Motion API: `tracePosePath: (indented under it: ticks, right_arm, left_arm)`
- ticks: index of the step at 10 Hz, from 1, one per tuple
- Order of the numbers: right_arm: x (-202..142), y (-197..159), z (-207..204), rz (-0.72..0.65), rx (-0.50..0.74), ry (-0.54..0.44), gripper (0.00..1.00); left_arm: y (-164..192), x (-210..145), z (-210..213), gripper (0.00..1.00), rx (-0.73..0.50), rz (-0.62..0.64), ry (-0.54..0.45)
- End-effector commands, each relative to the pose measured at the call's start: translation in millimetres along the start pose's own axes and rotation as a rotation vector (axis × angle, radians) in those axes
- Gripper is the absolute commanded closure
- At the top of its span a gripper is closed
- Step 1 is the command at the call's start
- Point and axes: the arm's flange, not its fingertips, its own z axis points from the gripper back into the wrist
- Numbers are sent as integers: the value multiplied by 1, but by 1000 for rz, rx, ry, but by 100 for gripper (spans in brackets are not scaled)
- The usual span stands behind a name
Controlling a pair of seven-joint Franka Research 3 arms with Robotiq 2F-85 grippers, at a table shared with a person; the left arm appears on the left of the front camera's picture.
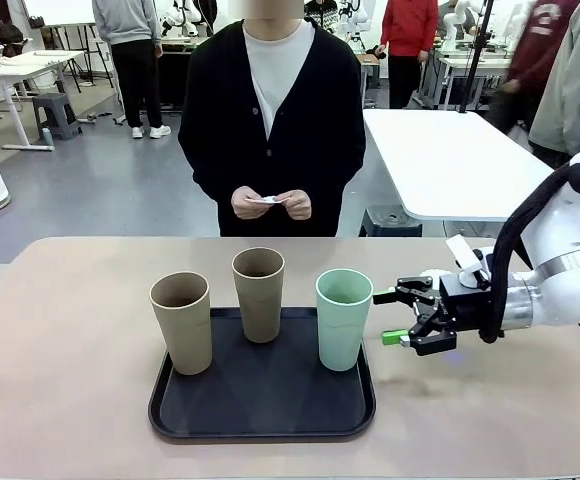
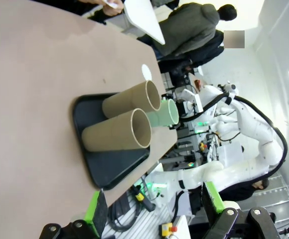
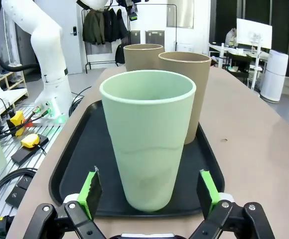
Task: Place coasters on the table and set cups on them.
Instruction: Pick up one Reusable plastic cup and place it on a coaster set by the human.
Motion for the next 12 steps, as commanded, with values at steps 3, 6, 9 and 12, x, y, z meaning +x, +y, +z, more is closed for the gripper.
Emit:
tracePosePath:
  ticks: [3, 6, 9, 12]
  right_arm:
    - [-8, -15, -27, 12, -9, -5, 0]
    - [-11, -16, -38, 1, 11, 3, 0]
    - [-12, -13, -54, 1, 40, 16, 0]
    - [-15, -14, -65, -16, 59, 33, 0]
  left_arm:
    - [-1, 1, -1, 0, -8, -1, -8]
    - [-1, 1, -1, 0, -8, -1, -8]
    - [-1, 1, -1, 0, -8, -1, -8]
    - [-1, 1, -1, 0, -8, -1, -8]
